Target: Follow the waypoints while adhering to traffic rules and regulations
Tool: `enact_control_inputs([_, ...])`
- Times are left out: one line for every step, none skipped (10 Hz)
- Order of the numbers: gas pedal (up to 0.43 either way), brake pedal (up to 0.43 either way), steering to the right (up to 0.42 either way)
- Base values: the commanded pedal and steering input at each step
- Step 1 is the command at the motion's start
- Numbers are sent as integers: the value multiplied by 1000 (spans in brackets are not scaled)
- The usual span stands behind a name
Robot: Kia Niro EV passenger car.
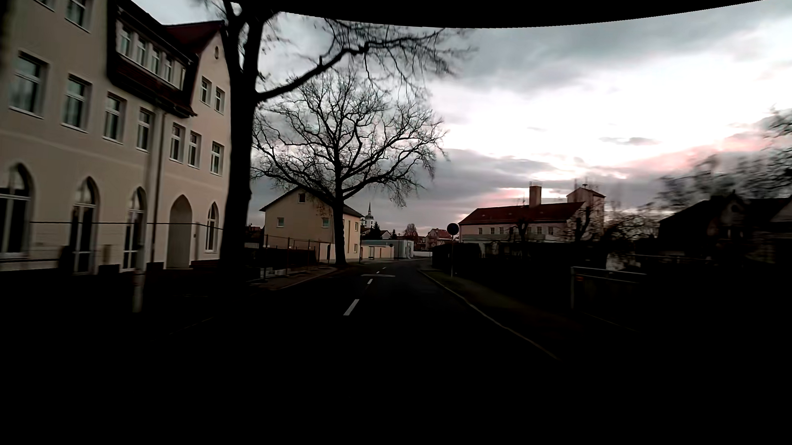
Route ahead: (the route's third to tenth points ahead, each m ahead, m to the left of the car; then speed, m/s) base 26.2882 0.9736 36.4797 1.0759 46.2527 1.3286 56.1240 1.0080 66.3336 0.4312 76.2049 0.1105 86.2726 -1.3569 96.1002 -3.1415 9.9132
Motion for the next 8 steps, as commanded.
enact_control_inputs([28, 0, -21])
enact_control_inputs([39, 0, -20])
enact_control_inputs([39, 0, -19])
enact_control_inputs([39, 0, -17])
enact_control_inputs([39, 0, -15])
enact_control_inputs([47, 0, -16])
enact_control_inputs([47, 0, -16])
enact_control_inputs([47, 0, -15])
